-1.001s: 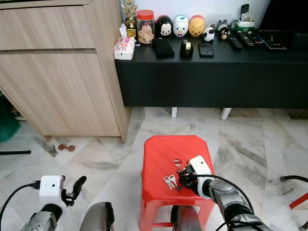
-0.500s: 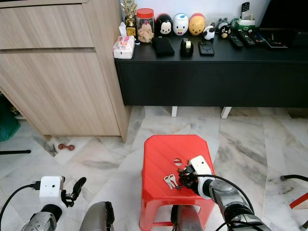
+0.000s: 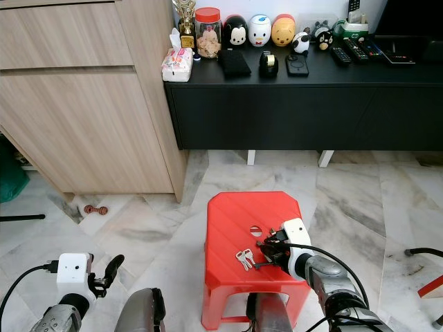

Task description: Hang keys on a hook

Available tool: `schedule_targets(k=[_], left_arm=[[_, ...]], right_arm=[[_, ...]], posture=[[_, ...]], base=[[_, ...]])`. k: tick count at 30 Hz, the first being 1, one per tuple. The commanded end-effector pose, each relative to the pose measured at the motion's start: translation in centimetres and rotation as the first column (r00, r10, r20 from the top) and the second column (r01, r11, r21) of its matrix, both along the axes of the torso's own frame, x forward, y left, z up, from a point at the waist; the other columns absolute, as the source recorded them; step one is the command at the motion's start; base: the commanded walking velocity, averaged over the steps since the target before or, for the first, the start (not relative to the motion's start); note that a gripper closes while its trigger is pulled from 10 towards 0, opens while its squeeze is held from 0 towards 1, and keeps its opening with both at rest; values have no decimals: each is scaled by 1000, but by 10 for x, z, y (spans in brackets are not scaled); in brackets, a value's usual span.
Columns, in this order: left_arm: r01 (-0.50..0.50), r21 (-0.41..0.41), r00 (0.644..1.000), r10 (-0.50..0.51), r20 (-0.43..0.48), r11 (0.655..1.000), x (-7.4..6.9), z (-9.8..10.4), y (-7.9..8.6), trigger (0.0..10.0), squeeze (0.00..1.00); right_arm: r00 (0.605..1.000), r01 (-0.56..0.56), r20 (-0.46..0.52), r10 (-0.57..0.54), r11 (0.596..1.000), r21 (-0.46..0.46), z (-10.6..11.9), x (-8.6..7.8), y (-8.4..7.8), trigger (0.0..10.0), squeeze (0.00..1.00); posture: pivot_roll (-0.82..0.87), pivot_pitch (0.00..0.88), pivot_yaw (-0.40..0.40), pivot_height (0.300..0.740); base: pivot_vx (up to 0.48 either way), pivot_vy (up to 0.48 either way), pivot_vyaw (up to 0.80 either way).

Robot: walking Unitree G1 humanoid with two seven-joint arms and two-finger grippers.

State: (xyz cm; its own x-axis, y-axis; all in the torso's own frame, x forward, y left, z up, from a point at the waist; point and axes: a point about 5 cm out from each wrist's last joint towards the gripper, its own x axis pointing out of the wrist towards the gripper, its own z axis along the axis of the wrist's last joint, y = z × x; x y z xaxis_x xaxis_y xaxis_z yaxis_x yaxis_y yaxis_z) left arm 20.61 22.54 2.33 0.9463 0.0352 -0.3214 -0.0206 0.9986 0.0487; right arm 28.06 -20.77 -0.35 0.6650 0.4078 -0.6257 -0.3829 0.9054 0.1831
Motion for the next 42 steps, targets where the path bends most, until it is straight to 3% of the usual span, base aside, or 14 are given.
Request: schedule_targets(k=[1, 42], left_arm=[[7, 9, 1000, -7, -1, 1000, 1, 2, 1, 10000, 0], [2, 8, 1000, -2, 1, 1000, 0, 3, 2, 10000, 0]], right_arm=[[1000, -6, -1, 6, 1000, 2, 1, 1, 0, 10000, 0], [998, -16, -62, 17, 1000, 11, -11, -10, 8, 10000, 0]], posture=[[28, 89, -6, 600], [36, 97, -2, 600]], base=[[0, 0, 0], [0, 0, 0]])
